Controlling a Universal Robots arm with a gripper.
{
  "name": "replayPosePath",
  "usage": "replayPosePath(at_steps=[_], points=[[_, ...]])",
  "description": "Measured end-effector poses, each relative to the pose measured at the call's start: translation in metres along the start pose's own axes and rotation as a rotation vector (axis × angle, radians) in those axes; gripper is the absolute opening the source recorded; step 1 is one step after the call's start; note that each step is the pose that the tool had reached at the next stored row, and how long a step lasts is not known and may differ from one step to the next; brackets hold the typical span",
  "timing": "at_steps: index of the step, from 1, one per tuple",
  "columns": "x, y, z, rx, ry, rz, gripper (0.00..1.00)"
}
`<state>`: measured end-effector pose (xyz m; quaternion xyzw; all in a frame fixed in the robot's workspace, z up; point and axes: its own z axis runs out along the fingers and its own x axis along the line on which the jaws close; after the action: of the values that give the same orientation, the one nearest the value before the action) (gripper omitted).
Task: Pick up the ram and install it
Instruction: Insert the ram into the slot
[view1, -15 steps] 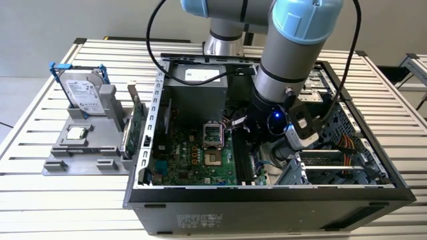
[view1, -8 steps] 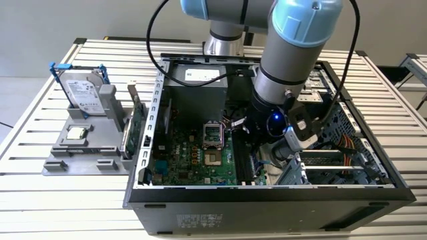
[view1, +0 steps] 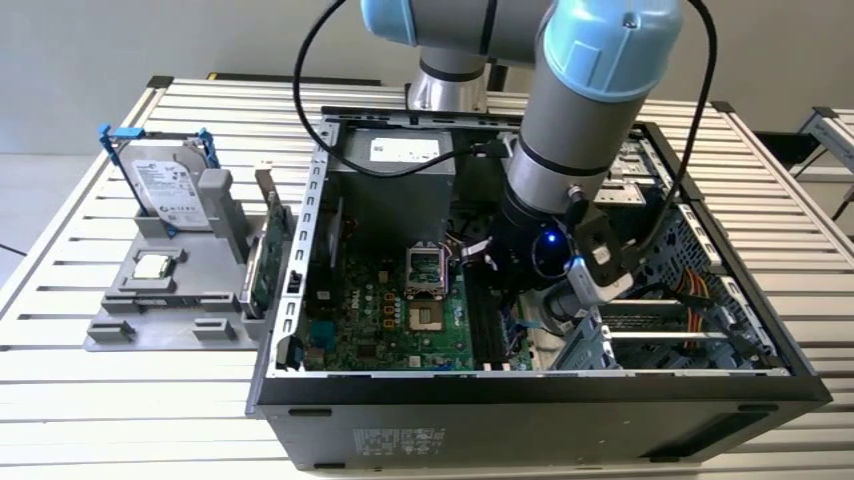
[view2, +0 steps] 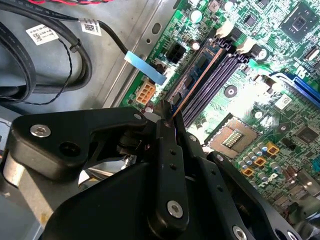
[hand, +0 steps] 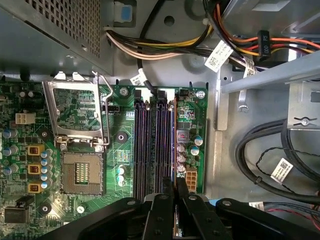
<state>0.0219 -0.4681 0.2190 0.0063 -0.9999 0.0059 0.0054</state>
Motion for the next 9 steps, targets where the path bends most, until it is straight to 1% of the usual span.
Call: replayPosePath(at_steps=[4, 9], points=[[0.0000, -0.0012, 0.0015, -0.0001, 0.0029, 0.000, 0.00], [0.0001, -0.0045, 0.0020, 0.0000, 0.0037, 0.000, 0.00]])
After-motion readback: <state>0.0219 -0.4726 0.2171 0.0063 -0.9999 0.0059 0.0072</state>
